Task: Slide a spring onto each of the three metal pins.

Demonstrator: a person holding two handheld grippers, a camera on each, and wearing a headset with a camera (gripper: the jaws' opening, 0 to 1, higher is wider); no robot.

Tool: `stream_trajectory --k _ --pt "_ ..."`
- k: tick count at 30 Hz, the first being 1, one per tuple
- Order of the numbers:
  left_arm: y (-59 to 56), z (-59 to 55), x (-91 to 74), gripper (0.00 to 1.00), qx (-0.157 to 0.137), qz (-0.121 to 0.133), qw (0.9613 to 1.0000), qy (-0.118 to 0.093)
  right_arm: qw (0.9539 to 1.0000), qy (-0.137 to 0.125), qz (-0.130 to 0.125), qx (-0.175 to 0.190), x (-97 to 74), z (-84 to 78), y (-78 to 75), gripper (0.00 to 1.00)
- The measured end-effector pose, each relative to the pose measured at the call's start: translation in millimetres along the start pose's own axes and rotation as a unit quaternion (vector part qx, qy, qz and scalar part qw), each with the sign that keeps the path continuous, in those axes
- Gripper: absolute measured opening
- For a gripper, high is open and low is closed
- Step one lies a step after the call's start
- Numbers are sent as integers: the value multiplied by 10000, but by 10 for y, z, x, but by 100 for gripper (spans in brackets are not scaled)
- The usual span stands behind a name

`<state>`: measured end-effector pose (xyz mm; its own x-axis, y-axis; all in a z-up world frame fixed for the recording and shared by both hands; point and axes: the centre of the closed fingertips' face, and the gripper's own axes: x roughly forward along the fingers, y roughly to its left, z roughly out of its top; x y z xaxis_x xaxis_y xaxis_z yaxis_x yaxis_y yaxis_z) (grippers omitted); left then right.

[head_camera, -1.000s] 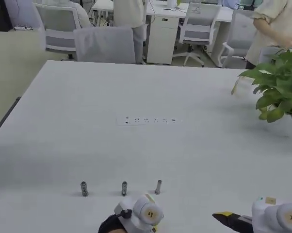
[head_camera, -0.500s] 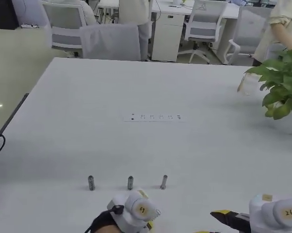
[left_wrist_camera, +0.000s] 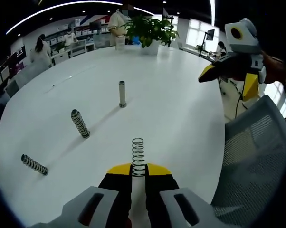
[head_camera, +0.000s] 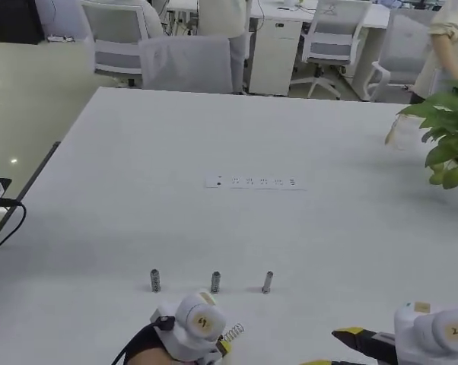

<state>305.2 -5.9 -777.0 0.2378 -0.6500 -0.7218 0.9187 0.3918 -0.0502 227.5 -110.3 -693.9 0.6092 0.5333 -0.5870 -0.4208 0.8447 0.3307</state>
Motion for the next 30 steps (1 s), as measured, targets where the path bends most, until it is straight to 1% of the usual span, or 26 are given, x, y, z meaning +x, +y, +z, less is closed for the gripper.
stream_trajectory --k 1,6,9,19,23,26,30 --pt "17 -16 -18 2 27 9 10000 14 10000 8 18 -15 8 6 8 60" --pt "65 -29 -125 2 -2 40 10000 -57 9999 -25 141 -58 35 55 52 60" --pt "95 -29 -189 2 27 62 9999 -116 9997 18 188 -123 65 63 78 60" --pt "189 -68 -378 2 37 152 9996 -229 9993 -14 358 -86 105 102 148 59" --pt "203 -77 -472 2 32 195 9994 -273 9991 27 397 -136 131 108 162 59" --pt "209 -82 -511 2 41 201 9993 -297 9989 36 432 -165 160 129 175 58" --pt "224 -72 -573 2 21 218 9992 -341 9985 60 499 -212 209 166 224 58"
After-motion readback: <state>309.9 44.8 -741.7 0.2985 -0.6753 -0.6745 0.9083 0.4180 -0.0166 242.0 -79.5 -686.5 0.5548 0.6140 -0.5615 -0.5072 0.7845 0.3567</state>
